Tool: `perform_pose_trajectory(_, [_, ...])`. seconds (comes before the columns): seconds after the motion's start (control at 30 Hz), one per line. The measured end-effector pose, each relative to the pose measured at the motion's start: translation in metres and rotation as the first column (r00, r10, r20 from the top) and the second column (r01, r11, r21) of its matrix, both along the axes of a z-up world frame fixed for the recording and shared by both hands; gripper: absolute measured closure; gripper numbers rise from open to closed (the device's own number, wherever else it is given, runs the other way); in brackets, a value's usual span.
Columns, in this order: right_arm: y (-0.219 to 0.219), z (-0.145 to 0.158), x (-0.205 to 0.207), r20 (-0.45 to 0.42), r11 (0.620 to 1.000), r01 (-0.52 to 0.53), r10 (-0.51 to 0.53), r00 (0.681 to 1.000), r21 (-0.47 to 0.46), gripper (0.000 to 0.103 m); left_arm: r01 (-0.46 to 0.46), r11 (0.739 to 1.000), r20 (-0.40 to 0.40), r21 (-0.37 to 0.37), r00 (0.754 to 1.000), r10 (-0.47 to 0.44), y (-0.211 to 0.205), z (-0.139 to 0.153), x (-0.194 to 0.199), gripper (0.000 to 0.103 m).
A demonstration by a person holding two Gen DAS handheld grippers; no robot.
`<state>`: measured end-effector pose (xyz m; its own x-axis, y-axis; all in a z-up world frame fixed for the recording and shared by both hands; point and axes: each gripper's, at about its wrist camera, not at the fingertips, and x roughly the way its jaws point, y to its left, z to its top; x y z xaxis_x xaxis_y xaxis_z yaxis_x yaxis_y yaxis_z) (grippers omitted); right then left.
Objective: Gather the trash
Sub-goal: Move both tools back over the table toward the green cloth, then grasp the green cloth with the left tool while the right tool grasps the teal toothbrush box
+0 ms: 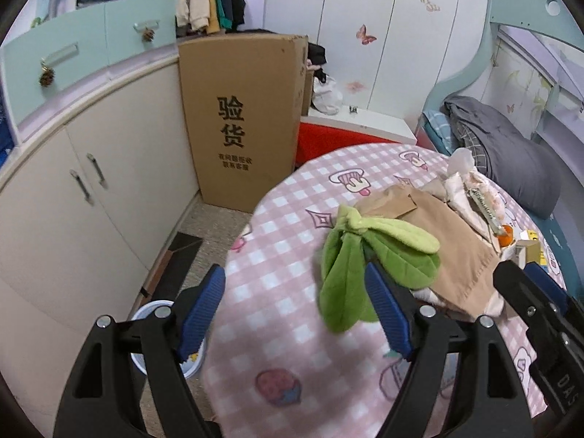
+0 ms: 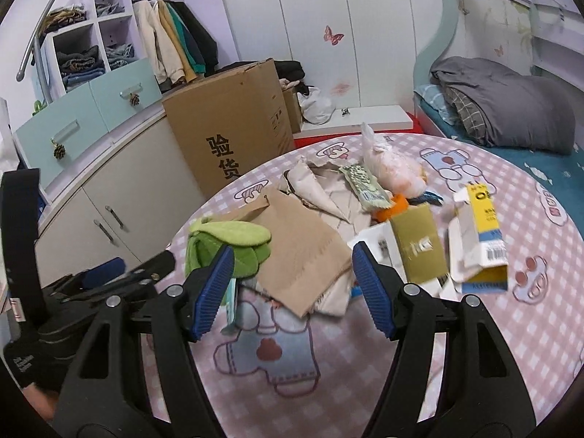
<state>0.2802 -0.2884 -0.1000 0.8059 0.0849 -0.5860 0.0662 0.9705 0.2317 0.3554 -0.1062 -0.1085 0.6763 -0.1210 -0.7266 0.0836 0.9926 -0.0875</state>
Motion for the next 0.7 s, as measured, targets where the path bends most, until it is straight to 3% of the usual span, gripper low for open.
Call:
perform_pose_trajectory(0.23, [0.004,-0.006,0.018,-0.015,1.0,-0.018,0.017,1.0,-0.021,0.036,0.038,0.999,-0.031,-0.014,0.999,-0.039,-0.013,-0.018,0.021,0.026])
perform_pose_trajectory(0.3, [0.004,-0.008,0.021,-0.018,1.0,-0.02,0.02,1.0,-0.021,0.036,0.055,0.998,-0.03,-0.022,0.998,-0.056,-0.016,-0.021,0.024,0.032])
perform_pose_trajectory(0.4, [0.005,-0.009,0.023,-0.024,1.0,-0.019,0.019,1.0,-0.021,0.036,0.117,0.991,-0.045,-0.067,0.992,-0.12,-0.018,-0.024,0.027,0.064])
perform_pose_trajectory(0.43, [0.005,-0.009,0.022,-0.024,1.0,-0.019,0.019,1.0,-0.02,0.036,0.128,0.988,-0.05,-0.083,0.99,-0.132,-0.017,-0.025,0.028,0.083])
perform_pose_trajectory(0.47, [0.005,-0.009,0.022,-0.025,1.0,-0.019,0.019,1.0,-0.016,0.036,0.135,0.986,-0.051,-0.1,0.989,-0.141,-0.016,-0.026,0.028,0.095])
perform_pose_trajectory(0.7, [0.014,-0.006,0.016,-0.037,0.999,-0.045,0.045,0.998,-0.014,0.036,0.082,0.989,0.07,-0.126,0.995,-0.074,0.011,0.0,0.001,0.098])
